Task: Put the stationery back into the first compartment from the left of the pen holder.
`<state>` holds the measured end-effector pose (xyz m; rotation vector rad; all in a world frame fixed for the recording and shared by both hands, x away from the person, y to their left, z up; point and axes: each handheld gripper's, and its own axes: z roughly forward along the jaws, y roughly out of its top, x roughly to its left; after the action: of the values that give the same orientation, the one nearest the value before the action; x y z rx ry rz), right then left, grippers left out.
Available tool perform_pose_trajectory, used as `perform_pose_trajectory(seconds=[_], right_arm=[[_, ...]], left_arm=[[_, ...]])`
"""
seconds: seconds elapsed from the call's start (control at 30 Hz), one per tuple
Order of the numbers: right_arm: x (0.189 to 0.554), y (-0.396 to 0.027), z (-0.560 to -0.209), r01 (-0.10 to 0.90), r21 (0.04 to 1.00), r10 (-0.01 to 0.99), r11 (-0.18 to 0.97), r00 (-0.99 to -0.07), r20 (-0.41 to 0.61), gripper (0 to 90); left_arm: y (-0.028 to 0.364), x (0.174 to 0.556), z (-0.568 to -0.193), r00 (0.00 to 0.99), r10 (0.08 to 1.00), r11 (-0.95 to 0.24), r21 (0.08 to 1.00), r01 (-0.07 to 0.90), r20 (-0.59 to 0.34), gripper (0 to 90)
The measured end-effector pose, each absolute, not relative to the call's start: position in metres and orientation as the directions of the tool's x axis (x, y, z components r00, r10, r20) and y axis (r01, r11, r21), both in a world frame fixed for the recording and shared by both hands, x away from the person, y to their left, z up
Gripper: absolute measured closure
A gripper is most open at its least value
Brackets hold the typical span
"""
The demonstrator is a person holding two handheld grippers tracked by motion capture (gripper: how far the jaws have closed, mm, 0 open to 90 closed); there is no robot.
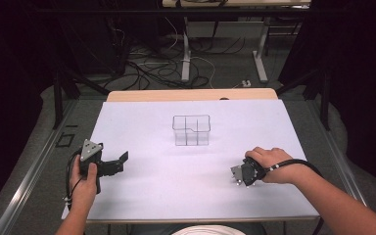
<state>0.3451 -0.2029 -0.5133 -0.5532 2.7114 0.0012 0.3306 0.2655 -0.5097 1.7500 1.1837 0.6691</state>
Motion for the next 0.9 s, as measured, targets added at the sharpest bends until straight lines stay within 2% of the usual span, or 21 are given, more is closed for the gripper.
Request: perform_pose_trajectory(seconds=[0.2, 0.5, 0.6, 0.7, 0.9], right_arm=[[0.345, -0.201, -0.509, -0.385, -0.073, -0.375, 0.92, -0.811, -0.449, 79.8], [0.346, -0.199, -0.495, -0.363, -0.039, -0.317, 0.931, -0.751, -0.58, 79.7], [0.348, -0.199, -0.491, -0.371, 0.013, -0.272, 0.929, -0.703, -0.657, 79.8], [0.348, -0.198, -0.485, -0.372, 0.018, -0.251, 0.928, -0.66, -0.708, 79.8], [0.347, -0.194, -0.473, -0.36, 0.096, -0.164, 0.928, -0.626, -0.762, 79.8]], left_arm=[[0.266, 0.331, -0.51, 0.397, 0.917, -0.145, 0.889, 0.434, -0.045, 0.2], [0.265, 0.331, -0.51, 0.397, 0.917, -0.144, 0.888, 0.438, -0.047, 0.2], [0.266, 0.331, -0.51, 0.397, 0.917, -0.143, 0.887, 0.438, -0.048, 0.2], [0.266, 0.331, -0.51, 0.397, 0.917, -0.144, 0.887, 0.439, -0.047, 0.2], [0.266, 0.331, -0.51, 0.396, 0.917, -0.144, 0.887, 0.439, -0.048, 0.2]])
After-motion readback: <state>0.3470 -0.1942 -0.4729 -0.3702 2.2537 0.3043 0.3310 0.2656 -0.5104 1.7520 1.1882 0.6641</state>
